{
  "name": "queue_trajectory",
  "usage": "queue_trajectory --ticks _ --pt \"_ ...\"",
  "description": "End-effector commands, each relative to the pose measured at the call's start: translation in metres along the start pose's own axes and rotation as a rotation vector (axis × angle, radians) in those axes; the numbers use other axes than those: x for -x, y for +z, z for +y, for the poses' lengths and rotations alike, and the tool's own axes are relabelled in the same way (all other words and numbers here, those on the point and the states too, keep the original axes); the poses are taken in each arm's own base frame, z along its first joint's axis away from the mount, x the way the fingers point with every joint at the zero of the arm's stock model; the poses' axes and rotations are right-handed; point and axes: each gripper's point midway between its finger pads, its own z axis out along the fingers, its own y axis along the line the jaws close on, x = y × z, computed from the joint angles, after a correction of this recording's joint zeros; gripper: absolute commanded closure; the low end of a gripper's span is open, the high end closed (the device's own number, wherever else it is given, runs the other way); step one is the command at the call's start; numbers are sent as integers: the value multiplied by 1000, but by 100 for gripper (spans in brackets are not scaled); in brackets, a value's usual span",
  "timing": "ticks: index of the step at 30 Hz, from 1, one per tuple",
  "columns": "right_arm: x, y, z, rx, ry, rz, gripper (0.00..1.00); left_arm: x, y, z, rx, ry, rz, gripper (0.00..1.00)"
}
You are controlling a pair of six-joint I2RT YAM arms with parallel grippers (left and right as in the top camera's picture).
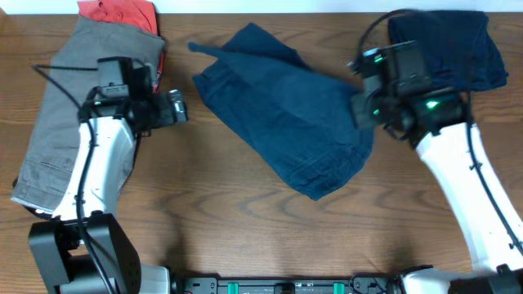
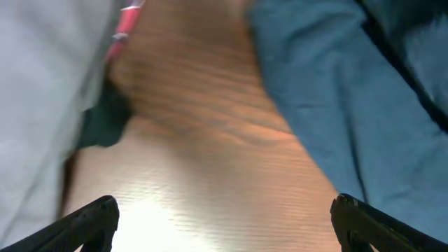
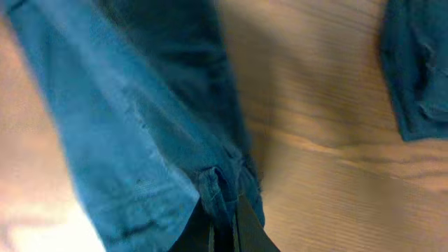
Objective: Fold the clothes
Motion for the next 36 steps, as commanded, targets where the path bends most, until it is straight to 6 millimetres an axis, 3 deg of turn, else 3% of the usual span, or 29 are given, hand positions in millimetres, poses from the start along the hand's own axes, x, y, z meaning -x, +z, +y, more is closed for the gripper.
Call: queue_trajectory --ticks 1,7,12,18,25,27,29,30,32,36 --pt "-2 18 -32 13 168 30 99 6 -3 -29 -33 119 -30 2" --pt "-23 55 -94 -19 394 109 99 2 18 -48 -8 188 -19 2" --pt "-34 79 -132 -41 498 128 99 -4 50 -45 -6 185 23 2" --pt "-27 84 -161 -40 568 57 98 -8 82 -39 -2 182 45 2" --pt "-10 81 -180 -65 553 -36 96 14 101 -42 -17 196 -44 2" --pt "-2 81 -177 -41 519 -64 88 20 106 -43 -21 201 -73 2" --pt "4 82 -169 6 478 -78 45 26 112 -44 -26 205 -99 2" --pt "5 82 -165 24 463 -79 32 28 115 -44 -28 206 -109 2" --pt "6 83 -158 44 446 -74 25 30 124 -44 -34 208 -122 2" --pt "5 84 -150 55 432 -61 24 26 142 -45 -62 209 -116 2"
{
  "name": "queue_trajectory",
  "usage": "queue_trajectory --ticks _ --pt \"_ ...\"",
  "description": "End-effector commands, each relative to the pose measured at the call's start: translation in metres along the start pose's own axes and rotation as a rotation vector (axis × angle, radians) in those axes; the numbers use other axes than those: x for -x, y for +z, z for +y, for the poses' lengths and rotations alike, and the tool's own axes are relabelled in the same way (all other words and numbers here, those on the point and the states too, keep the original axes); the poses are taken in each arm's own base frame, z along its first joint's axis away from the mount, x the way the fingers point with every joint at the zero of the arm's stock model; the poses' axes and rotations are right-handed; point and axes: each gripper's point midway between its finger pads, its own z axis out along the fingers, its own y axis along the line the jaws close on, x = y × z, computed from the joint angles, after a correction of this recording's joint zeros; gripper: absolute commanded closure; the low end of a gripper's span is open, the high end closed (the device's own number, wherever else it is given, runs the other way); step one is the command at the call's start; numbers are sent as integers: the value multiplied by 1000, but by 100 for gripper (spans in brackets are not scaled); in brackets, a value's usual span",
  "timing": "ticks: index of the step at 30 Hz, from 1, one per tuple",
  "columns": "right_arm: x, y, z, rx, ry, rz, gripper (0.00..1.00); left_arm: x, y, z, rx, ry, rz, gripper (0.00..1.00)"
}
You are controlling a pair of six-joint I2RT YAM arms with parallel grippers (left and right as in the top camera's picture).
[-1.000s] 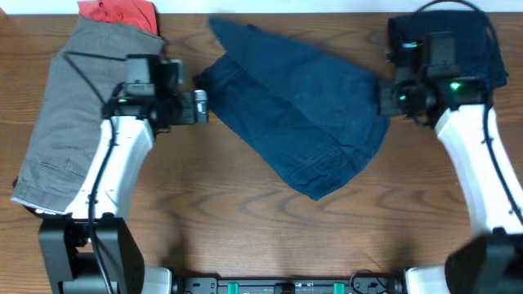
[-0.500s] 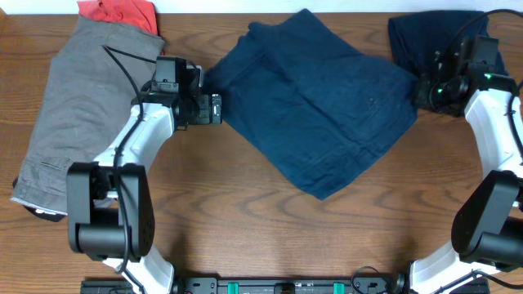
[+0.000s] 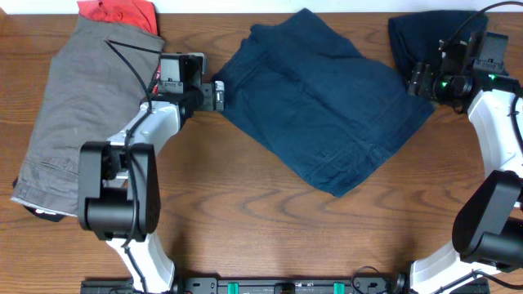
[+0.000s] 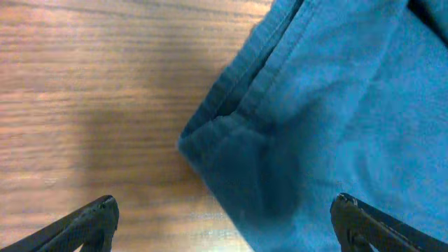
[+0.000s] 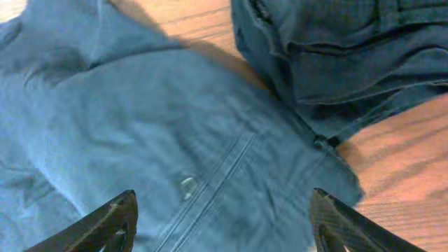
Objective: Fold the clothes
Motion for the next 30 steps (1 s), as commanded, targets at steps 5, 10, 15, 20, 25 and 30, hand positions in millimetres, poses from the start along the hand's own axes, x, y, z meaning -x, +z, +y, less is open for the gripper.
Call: queue_trajectory --ticks 5,10,15,20,25,30 --pt "-5 2 20 47 -49 20 25 -13 19 1 -20 -2 35 2" --pt "-7 4 30 58 -67 26 30 -12 19 0 -22 -10 31 12" --pt "-9 5 37 66 -80 31 36 -12 21 -5 -28 -2 28 37" --pt "-10 6 42 72 -89 34 43 -10 21 -10 -35 7 22 73" --pt "-13 6 42 71 -88 46 48 -6 18 -7 -30 -28 13 94" --pt "-20 6 42 69 -82 71 52 12 -11 9 -1 -66 23 94"
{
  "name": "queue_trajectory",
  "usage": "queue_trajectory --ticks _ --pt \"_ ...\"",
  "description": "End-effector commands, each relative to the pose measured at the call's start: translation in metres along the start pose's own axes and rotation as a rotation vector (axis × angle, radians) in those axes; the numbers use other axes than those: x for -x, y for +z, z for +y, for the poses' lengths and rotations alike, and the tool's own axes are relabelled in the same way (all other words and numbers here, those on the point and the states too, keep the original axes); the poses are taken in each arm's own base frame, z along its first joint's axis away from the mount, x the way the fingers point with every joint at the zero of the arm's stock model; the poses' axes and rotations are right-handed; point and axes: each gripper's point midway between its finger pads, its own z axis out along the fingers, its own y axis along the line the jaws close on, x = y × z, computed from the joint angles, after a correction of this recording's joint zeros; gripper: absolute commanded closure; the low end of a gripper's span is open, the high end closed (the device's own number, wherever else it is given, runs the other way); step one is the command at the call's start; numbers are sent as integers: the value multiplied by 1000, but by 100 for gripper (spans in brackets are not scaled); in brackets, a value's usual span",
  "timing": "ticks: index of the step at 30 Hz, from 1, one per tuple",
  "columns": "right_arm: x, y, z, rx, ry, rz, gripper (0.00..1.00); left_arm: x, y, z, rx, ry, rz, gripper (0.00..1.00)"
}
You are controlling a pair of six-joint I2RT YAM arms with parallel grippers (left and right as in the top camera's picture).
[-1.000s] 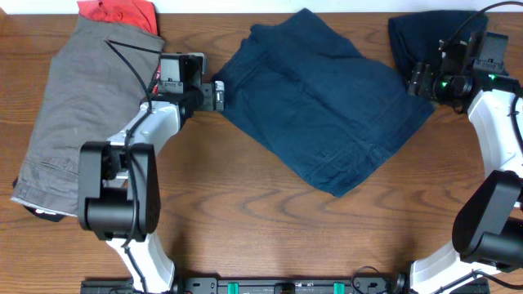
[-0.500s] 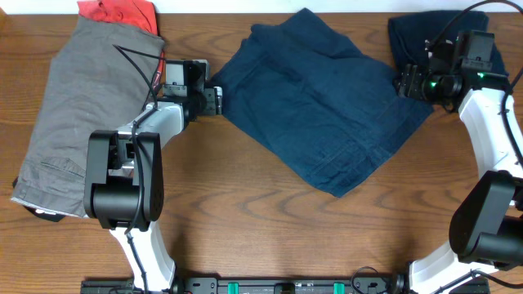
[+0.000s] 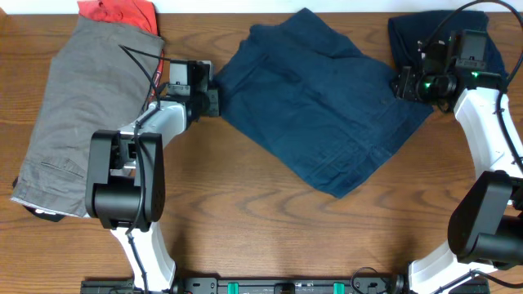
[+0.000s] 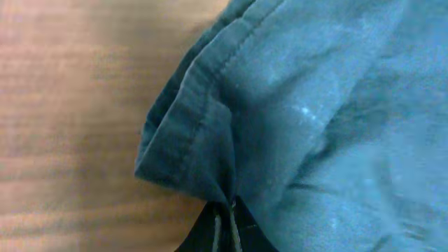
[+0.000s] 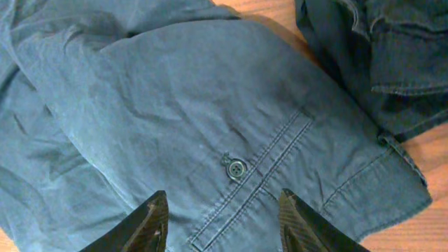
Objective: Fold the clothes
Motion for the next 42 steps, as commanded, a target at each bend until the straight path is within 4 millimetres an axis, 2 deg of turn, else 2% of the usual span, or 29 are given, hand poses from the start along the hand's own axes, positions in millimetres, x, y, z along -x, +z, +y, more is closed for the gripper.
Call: queue_trajectory --ticks 1,4,6,8,11,17,20,25,33,35,36,37,38,40,42 --pt "-3 -1 6 14 -14 16 53 42 -42 13 26 -35 -85 94" --pt "-9 -1 7 14 -8 38 53 51 -78 25 52 -57 -67 94" --pt "-14 0 9 15 -10 56 54 47 -102 30 68 -78 -25 94" --pt "-19 1 14 19 -15 77 54 37 -120 32 78 -88 28 94" --pt "-28 3 25 29 -29 110 54 7 -140 34 113 -108 142 94" --pt "-46 10 60 46 -107 166 54 -61 -165 47 233 -144 424 94" --pt "-52 14 74 28 -157 176 53 -84 -179 56 308 -159 526 94" --pt "-58 19 84 -22 -149 182 52 -104 -198 68 430 -212 613 94" --pt "-61 21 87 -25 -127 188 52 -124 -212 66 450 -231 710 94" --pt "-63 23 86 -27 -125 197 51 -125 -212 67 457 -236 708 62" --pt "-65 25 85 -29 -124 206 51 -125 -212 67 458 -236 706 33" --pt "-67 26 84 -32 -122 217 50 -123 -211 67 458 -235 699 14" --pt "-69 28 83 -34 -120 226 50 -122 -209 67 457 -235 693 7" --pt "-74 31 82 -38 -118 246 49 -118 -206 68 456 -234 671 0" --pt "-78 34 82 -36 -117 263 49 -112 -202 69 452 -233 638 2"
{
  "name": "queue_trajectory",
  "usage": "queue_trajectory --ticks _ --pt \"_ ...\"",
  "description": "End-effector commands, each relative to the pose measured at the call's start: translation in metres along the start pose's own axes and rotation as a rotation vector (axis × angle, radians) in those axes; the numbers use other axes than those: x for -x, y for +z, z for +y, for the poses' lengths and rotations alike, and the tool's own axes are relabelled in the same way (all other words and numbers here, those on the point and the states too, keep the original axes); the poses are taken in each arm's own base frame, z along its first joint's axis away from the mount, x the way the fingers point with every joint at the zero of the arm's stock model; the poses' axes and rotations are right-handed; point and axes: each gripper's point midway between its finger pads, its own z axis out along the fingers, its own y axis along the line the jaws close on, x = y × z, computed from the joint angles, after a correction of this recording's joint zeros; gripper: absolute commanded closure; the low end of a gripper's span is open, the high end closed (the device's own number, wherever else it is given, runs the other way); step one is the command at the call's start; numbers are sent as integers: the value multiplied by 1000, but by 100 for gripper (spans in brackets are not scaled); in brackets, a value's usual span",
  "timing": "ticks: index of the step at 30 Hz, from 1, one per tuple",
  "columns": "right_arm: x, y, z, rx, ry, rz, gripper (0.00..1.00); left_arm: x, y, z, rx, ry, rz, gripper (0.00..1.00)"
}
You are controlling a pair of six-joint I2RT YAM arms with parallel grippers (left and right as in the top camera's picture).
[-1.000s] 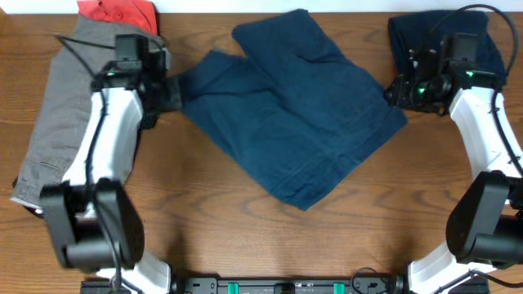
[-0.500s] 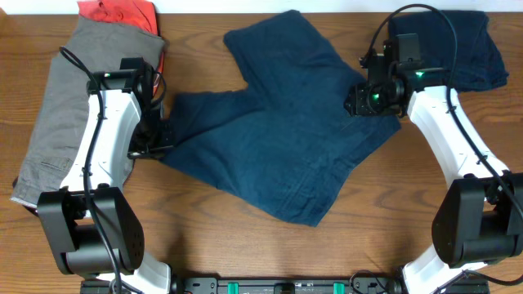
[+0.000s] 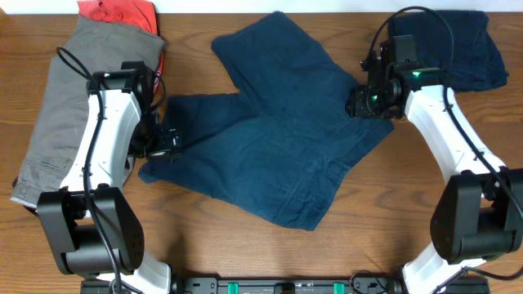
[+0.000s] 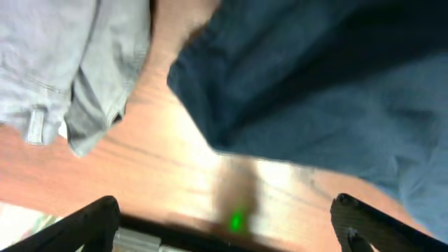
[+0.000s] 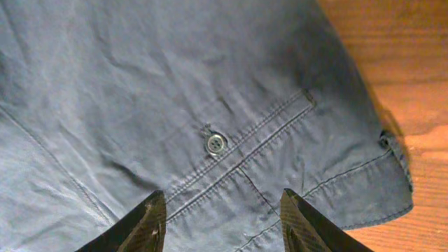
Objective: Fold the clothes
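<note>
Dark blue shorts [image 3: 278,139] lie spread across the middle of the wooden table [image 3: 245,245], one leg pointing to the far side and the other stretched out to the left. My left gripper [image 3: 167,147] stands open at the hem of that left leg. In its wrist view the blue cloth [image 4: 315,77] lies beyond the fingers and nothing sits between them. My right gripper [image 3: 361,104] hovers open over the shorts' right part, above a pocket seam and its button [image 5: 215,143].
Grey trousers [image 3: 65,114] lie along the left side, with their edge also in the left wrist view [image 4: 70,70]. A red garment [image 3: 118,12] sits at the far left corner. A folded dark blue garment [image 3: 458,49] lies at the far right.
My left gripper was shut on the shorts' left corner near the far side. It is now open and nearer the front, with that leg stretched out leftward. The right gripper, still open, has shifted left.
At first my right gripper was shut on the shorts' edge while the left stood open beside them. Then both were open and the shorts lay flatter. Then the left gripper shut on the left corner. Now that leg lies spread to the left and both grippers are open.
</note>
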Motion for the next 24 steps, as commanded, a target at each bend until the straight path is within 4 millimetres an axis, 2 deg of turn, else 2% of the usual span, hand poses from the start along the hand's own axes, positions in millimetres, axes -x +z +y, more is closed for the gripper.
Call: queue_trajectory --ticks 1,5,10,17,20,24 --pt "-7 13 4 0 6 41 49 7 1 2 14 -13 -28 2" --pt "-15 24 16 27 -12 76 49 29 -8 -8 -43 -20 -121 2" --pt "-32 47 40 44 -59 144 51 62 -21 -22 -124 -29 -260 2" --pt "-65 74 68 40 -101 251 51 95 -34 -27 -149 -31 -404 2" --pt "-81 81 67 3 -81 314 51 107 -39 -28 -151 -6 -457 2" --pt "-102 84 46 -106 -30 392 51 118 -46 -29 -143 52 -514 2"
